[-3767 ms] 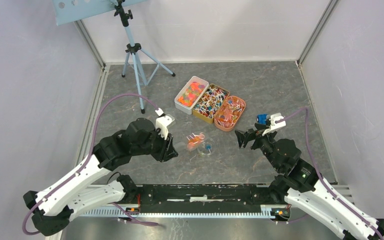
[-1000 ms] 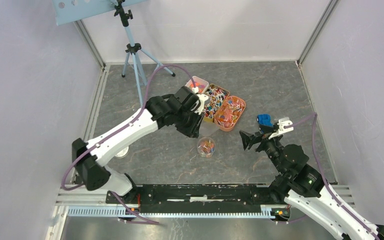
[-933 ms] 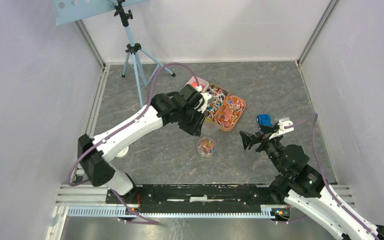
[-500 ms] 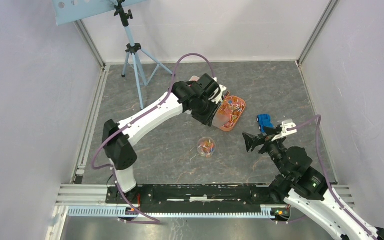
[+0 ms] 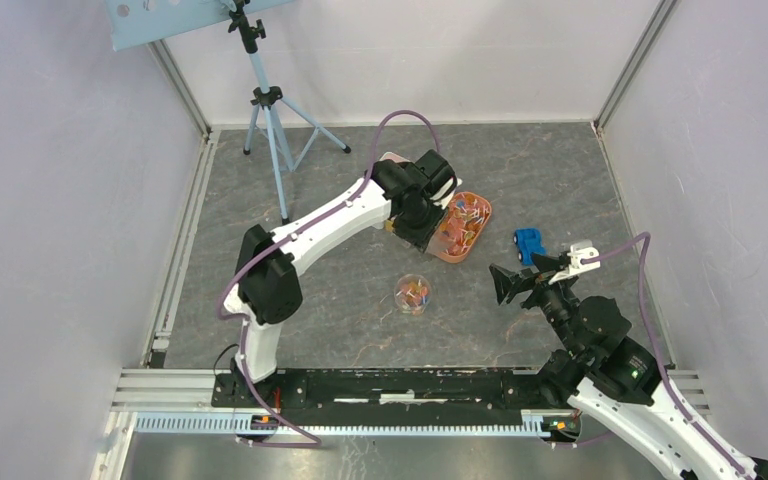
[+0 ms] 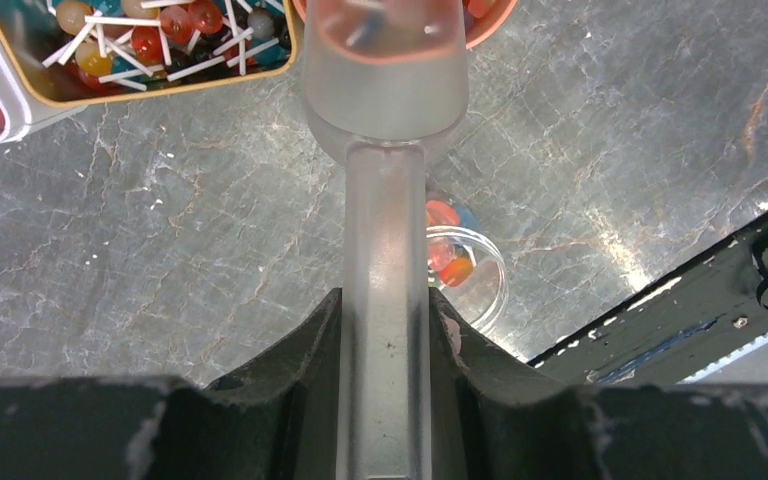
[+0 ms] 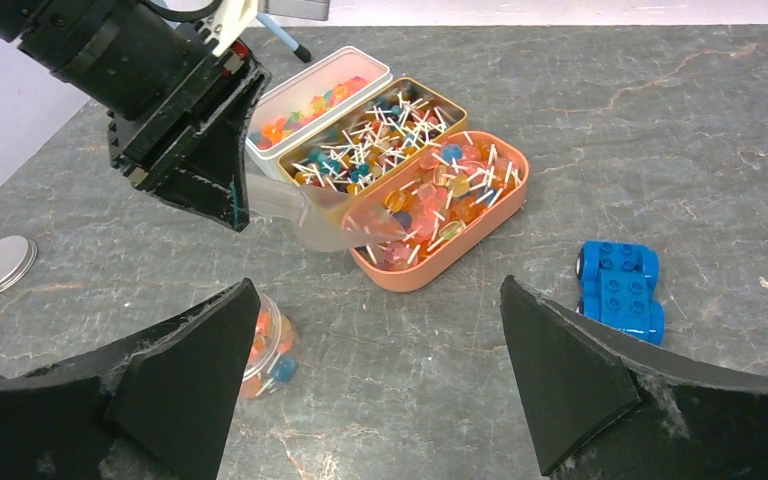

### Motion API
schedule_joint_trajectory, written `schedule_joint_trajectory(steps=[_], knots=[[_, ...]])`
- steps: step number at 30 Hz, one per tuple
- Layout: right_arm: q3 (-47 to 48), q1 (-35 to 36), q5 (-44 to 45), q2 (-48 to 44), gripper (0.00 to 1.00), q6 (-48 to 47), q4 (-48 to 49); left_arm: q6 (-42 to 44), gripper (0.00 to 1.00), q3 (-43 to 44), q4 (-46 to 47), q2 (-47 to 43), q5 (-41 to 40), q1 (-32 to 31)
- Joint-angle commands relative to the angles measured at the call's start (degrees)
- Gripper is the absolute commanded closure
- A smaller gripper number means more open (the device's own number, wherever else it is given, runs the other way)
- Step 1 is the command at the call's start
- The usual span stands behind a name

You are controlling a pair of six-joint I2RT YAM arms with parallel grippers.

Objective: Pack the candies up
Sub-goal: Scoop the fake candies from the storage box.

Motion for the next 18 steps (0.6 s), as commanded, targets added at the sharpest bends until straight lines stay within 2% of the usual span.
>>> schedule_joint_trajectory(steps=[1,11,18], knots=[[1.7,0.1,0.5,-0.5,0.02,-0.4,0.8,2.5,0.98,5.0,0.4,2.1,-0.9,0.3],[1.5,0.2,1.0,-1.3,0.02,0.2,0.3,1.3,0.98,7.8,2.9,7.5,0.2,0.6],[1.2,0.2,0.4,-0.9,0.02,0.4,0.8,0.3,0.98,4.5,7.2,6.0,-2.1,0.7]])
